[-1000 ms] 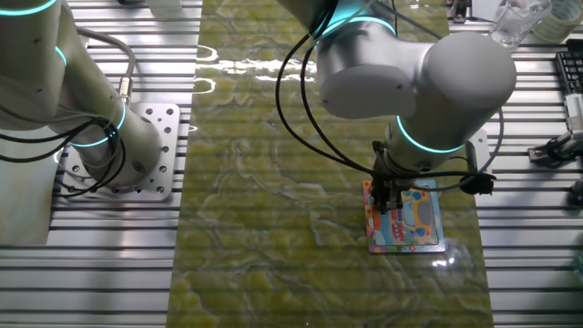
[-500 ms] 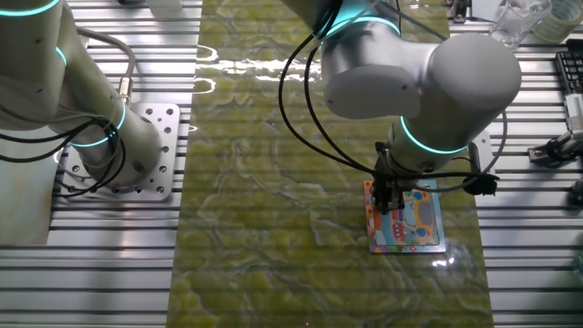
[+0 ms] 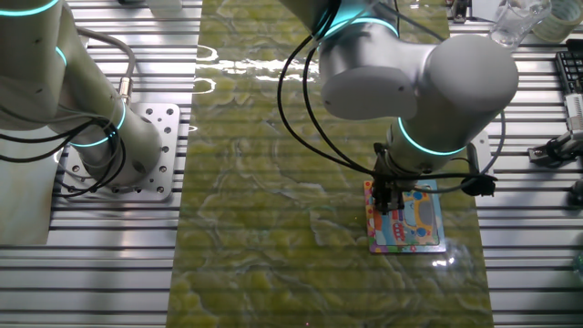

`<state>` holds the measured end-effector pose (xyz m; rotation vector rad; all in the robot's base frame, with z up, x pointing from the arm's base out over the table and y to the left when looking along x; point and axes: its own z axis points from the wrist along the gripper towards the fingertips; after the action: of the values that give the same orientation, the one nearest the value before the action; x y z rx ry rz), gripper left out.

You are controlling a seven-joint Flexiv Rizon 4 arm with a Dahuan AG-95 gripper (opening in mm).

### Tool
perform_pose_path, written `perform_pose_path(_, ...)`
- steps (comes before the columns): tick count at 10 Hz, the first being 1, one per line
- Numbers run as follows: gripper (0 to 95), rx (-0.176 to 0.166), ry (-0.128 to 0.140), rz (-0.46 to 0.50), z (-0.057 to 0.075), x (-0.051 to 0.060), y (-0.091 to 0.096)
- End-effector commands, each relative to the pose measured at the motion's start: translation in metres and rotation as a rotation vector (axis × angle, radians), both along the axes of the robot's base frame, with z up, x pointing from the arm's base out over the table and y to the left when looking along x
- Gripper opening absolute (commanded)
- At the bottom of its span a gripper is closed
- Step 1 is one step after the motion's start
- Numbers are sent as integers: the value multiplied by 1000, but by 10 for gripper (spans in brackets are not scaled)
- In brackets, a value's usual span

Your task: Assemble one piece of a puzzle

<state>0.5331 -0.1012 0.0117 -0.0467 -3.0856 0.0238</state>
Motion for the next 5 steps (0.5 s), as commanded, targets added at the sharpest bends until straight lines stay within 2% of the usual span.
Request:
perform_pose_path(1,570,-2,-3,6,0,1,0)
perform_pose_path(4,570,-4,-4,19,0,1,0)
perform_pose_path(5,570,-3,-5,32,5,0,1)
